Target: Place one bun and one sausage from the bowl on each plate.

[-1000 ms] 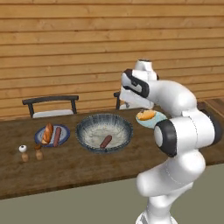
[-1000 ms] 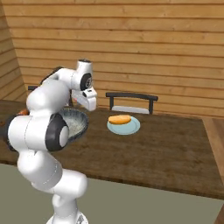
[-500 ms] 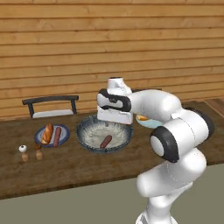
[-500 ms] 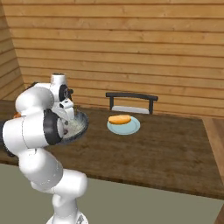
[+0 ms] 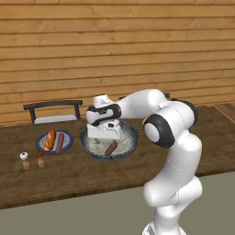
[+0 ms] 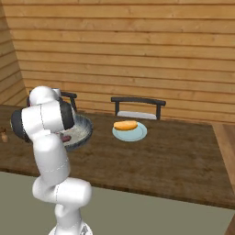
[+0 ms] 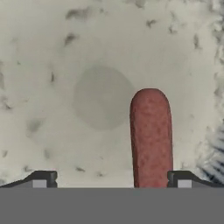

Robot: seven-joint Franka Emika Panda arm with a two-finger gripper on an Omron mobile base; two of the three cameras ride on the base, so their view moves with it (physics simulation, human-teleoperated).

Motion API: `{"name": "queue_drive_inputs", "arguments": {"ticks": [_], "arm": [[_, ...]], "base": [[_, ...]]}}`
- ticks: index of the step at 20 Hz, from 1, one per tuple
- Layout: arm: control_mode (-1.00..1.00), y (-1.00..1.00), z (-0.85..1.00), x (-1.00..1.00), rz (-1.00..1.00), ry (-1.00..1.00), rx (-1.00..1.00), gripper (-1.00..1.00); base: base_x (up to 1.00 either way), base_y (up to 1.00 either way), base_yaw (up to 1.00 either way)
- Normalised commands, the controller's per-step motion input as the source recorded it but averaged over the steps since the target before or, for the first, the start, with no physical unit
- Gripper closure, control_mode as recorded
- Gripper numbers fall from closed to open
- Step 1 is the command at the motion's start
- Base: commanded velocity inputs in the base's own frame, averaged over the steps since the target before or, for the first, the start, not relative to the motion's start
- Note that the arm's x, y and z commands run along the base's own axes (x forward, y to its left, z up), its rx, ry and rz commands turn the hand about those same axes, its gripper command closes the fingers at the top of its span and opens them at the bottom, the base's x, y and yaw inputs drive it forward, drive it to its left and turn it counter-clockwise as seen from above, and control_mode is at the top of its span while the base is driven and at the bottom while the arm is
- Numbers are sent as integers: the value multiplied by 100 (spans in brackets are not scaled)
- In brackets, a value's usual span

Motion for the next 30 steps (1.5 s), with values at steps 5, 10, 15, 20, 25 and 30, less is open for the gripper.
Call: {"name": "queue_drive_inputs", "arguments": {"ticks": [5, 10, 15, 20, 25, 30], "arm": [[-100, -21, -7, 0, -8, 0, 0, -100], [-100, -22, -18, -7, -6, 0, 0, -100], [-100, -14, -32, -25, 0, 0, 0, -100], [-100, 0, -43, 0, 0, -2, 0, -100], [-100, 2, -42, -8, 0, -13, 0, 100], [-100, 0, -17, -25, -1, -29, 0, 100]], "base": [[0, 0, 0], [0, 0, 0], [0, 0, 0], [0, 0, 0], [0, 0, 0], [0, 0, 0]]}}
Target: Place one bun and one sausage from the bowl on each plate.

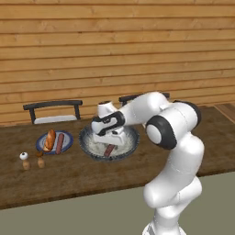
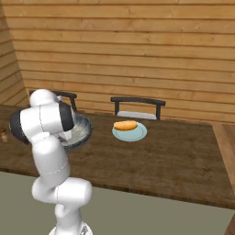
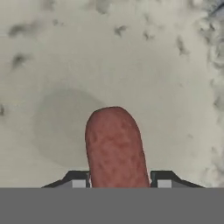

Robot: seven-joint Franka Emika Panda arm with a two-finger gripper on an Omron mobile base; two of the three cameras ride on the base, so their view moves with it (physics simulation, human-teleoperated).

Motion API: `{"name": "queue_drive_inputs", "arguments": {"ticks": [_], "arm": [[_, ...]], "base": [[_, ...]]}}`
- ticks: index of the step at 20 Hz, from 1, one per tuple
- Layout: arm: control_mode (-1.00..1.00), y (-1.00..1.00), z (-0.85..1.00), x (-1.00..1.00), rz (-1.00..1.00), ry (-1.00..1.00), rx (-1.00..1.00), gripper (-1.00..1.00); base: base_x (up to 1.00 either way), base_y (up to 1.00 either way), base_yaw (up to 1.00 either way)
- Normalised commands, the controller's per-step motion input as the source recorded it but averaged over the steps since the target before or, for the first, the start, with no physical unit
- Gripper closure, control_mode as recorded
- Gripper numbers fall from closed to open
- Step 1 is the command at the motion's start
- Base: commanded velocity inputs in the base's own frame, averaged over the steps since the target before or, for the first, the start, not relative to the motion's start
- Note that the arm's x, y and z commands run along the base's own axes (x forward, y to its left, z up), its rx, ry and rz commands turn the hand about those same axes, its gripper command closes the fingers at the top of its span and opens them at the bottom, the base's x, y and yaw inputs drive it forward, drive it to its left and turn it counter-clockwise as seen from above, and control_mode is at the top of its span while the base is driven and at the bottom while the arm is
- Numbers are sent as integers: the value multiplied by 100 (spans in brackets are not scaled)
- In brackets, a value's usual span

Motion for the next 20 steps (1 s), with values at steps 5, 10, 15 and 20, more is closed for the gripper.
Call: {"name": "queue_drive_inputs", "arguments": {"ticks": [5, 10, 15, 20], "arm": [[-100, -14, 73, -1, -9, -21, 3, 100], [-100, -63, 100, 4, -15, -6, 6, 100], [-100, -100, 92, 16, -14, 0, 6, 100], [-100, -100, 38, 23, -16, 0, 1, 100]], "base": [[0, 0, 0], [0, 0, 0], [0, 0, 0], [0, 0, 0]]}}
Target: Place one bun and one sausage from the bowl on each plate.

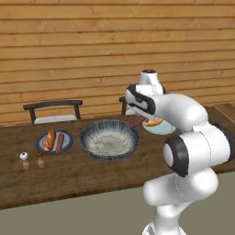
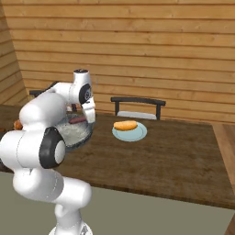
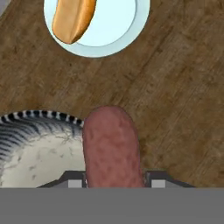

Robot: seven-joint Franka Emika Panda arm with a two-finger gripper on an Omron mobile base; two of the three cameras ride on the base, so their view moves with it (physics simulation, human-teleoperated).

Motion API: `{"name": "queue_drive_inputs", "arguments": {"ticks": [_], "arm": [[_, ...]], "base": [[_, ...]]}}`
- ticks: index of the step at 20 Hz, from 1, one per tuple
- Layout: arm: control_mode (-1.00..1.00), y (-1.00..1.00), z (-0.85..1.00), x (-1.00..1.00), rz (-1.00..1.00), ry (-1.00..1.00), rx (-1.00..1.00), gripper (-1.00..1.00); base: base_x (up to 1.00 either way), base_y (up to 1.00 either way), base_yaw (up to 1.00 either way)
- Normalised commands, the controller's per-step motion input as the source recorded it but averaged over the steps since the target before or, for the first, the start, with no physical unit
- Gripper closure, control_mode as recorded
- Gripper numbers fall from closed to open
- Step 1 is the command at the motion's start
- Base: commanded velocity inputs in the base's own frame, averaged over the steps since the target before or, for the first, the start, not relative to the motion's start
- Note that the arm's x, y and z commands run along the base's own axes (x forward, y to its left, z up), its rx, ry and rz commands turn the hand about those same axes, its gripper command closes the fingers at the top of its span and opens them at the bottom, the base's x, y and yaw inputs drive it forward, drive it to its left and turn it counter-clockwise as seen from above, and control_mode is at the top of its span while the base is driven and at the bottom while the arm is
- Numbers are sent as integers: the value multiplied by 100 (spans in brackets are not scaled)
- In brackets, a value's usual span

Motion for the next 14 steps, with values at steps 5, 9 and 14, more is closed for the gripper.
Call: {"name": "queue_drive_inputs", "arguments": {"ticks": [5, 9, 14], "arm": [[-100, -100, -14, 30, -15, 0, 0, 100], [-100, -100, -46, 32, -8, 0, 2, 100], [-100, -79, -44, 36, -1, -3, 5, 100]], "base": [[0, 0, 0], [0, 0, 0], [0, 0, 0]]}}
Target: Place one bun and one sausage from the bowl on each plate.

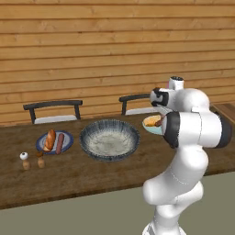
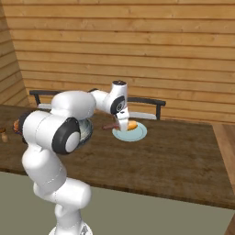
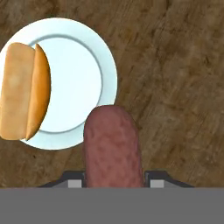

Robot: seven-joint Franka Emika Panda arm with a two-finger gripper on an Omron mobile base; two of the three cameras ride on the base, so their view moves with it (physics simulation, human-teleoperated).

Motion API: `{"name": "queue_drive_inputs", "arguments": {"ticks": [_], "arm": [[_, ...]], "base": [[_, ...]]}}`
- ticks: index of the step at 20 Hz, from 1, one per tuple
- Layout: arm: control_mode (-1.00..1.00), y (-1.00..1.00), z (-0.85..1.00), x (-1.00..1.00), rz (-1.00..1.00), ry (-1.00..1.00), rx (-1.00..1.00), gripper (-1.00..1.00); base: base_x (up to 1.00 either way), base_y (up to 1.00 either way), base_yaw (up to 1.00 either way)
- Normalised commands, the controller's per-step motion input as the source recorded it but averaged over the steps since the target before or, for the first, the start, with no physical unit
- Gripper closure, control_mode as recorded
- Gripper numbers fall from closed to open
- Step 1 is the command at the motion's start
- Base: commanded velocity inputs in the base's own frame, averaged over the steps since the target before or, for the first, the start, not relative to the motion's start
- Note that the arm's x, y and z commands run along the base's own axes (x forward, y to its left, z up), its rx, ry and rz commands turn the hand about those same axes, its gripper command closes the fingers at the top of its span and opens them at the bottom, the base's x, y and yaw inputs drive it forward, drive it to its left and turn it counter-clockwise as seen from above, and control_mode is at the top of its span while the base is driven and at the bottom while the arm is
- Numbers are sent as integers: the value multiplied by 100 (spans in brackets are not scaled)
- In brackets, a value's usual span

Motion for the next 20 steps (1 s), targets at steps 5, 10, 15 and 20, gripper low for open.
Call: {"name": "queue_drive_inputs", "arguments": {"ticks": [5, 10, 15, 20], "arm": [[-100, -51, -38, 34, 0, -8, 4, 100], [-100, -13, -47, 30, 0, -9, 3, 100], [-100, -8, -40, 30, 0, -9, 0, 100], [-100, -11, -31, 34, 0, -7, 0, 100]], "base": [[0, 0, 0], [0, 0, 0], [0, 0, 0], [0, 0, 0]]}}
